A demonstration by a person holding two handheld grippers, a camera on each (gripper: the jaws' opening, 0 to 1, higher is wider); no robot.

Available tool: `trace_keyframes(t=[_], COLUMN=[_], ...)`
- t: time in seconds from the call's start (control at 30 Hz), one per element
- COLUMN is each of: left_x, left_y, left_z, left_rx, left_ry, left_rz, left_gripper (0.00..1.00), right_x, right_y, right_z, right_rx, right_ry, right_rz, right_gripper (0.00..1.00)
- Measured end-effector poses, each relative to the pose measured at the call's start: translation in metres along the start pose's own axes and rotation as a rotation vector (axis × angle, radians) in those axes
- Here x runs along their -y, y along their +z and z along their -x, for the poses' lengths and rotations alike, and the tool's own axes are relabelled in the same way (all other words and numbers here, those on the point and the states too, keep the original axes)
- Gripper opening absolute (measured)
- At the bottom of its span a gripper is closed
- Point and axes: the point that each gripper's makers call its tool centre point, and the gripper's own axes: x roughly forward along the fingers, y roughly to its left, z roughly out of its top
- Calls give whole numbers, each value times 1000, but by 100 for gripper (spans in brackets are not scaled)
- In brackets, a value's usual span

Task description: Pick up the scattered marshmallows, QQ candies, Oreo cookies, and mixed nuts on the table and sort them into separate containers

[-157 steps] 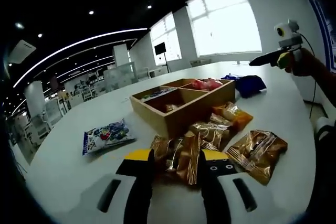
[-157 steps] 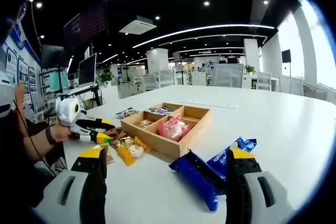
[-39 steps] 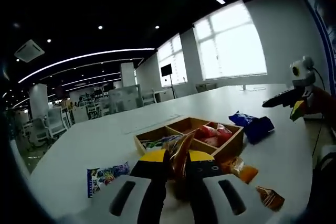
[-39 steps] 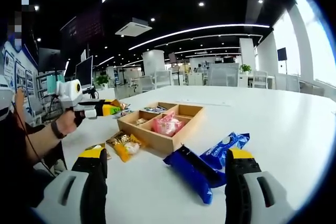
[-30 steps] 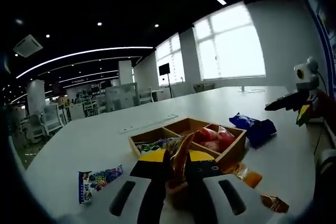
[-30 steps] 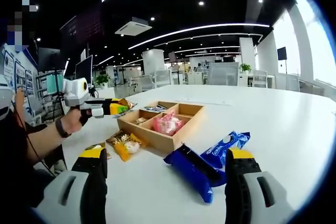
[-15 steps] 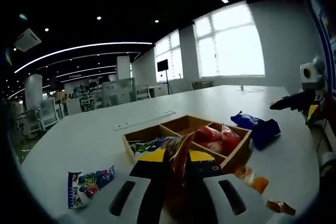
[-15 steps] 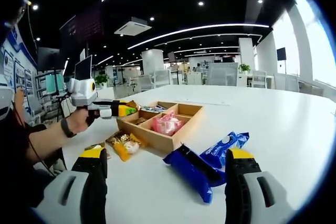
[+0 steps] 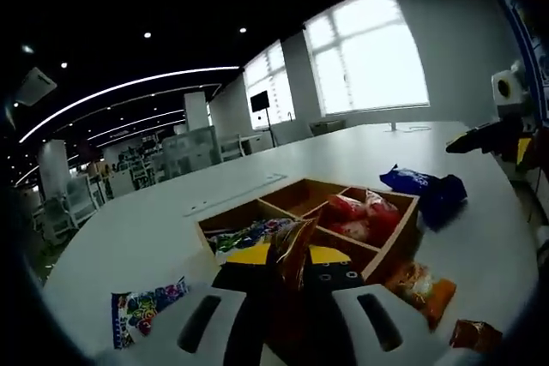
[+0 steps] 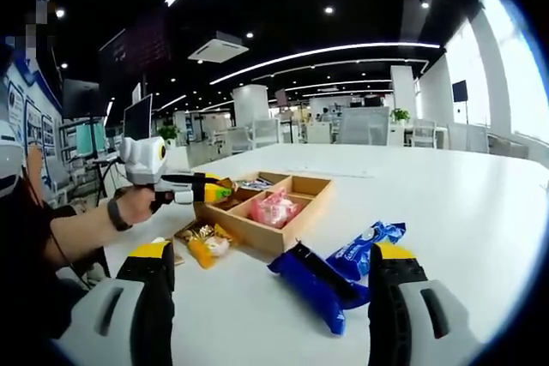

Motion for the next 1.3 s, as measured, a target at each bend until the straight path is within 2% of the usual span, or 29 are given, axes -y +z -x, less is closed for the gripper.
trace_keyframes(t=[0.33, 0.8, 1.3], left_x=[-2, -7, -10], left_y=[-4, -8, -9], left_z=[-1, 1, 2], left_rx=[-4, 6, 21], left_ry=[21, -3, -7], left_rz=[-30, 67, 111], left_gripper=[19, 20, 22], right_x=[-2, -5, -7], right_y=[3, 4, 2], right_z=[3, 0, -1], right_rx=[19, 27, 25], right_ry=[0, 12, 21], right_rz=[3, -3, -5], right_gripper=[90, 90, 90])
